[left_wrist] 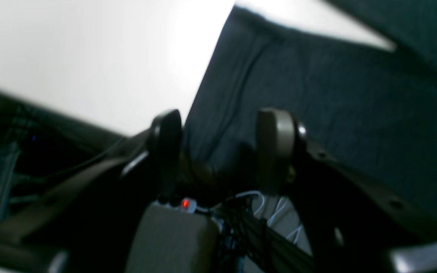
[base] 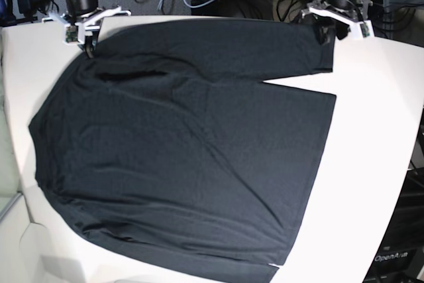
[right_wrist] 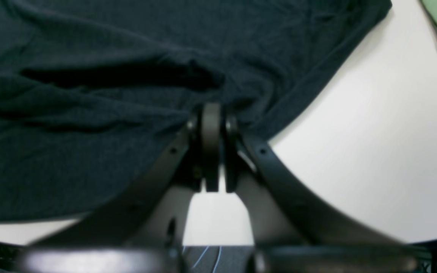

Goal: Fold the T-shirt properly
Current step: 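Lower both grippers onto the shirt's shoulder edge corners, then close both grippers on the shirt's shoulder edge corners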

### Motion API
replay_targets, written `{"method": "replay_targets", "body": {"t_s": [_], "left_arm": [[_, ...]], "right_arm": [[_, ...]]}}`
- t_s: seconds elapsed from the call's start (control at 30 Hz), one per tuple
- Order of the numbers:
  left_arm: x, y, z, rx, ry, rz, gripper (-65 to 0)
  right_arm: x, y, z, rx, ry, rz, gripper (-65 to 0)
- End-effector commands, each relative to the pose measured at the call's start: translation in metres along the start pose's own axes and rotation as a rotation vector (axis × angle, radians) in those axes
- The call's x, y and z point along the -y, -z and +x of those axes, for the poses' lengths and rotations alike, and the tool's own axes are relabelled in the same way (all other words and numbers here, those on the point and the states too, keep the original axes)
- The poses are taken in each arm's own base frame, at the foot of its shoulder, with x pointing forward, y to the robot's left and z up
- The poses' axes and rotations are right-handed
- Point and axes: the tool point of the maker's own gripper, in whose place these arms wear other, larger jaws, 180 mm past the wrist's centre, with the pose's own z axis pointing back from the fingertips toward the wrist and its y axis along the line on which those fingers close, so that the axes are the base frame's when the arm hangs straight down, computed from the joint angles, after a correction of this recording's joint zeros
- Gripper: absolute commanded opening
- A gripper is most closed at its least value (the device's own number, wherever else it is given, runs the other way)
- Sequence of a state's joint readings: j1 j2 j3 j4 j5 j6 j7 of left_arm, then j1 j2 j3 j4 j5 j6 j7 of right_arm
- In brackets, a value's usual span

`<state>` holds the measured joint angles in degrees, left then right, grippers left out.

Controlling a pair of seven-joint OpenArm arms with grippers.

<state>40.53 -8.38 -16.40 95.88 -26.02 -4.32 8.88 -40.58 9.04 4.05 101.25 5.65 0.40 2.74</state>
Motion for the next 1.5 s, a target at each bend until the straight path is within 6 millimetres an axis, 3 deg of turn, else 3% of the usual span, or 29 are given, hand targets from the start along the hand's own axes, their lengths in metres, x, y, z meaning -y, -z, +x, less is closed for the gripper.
{"method": "replay_targets", "body": {"t_s": [0.0,0.43,0.5,0.7,0.8,0.93,1.23,1.47], "left_arm": [[-0.004,-0.003,-0.002,-0.001,-0.001,0.006,-33.9],[-0.010,0.000,-0.017,-0.036,-0.013,0.022,-34.5],[-0.011,0.000,-0.017,-0.038,-0.013,0.022,-38.0],[-0.010,0.001,-0.026,-0.091,-0.011,0.019,-57.0],[-0.010,0.001,-0.032,-0.132,-0.012,0.018,-62.2],[-0.008,0.001,-0.033,-0.135,-0.014,0.016,-64.9],[0.004,0.003,-0.010,-0.077,-0.009,-0.014,-65.0],[0.005,0.003,-0.008,-0.072,-0.010,-0.014,-65.0]], "right_arm": [[0.000,-0.002,0.009,0.036,-0.005,0.006,-63.5],[0.002,-0.002,0.009,0.037,-0.007,0.004,-63.5],[0.002,-0.002,0.009,0.037,-0.007,0.004,-63.5],[0.002,-0.002,0.009,0.037,-0.006,0.002,-63.5],[0.001,-0.002,0.009,0.035,-0.006,0.003,-63.5],[0.001,-0.003,0.008,0.033,-0.005,0.005,-63.5],[0.000,-0.003,0.008,0.032,-0.006,0.007,-63.7],[0.003,-0.002,0.012,0.042,-0.014,0.002,-63.5]]}}
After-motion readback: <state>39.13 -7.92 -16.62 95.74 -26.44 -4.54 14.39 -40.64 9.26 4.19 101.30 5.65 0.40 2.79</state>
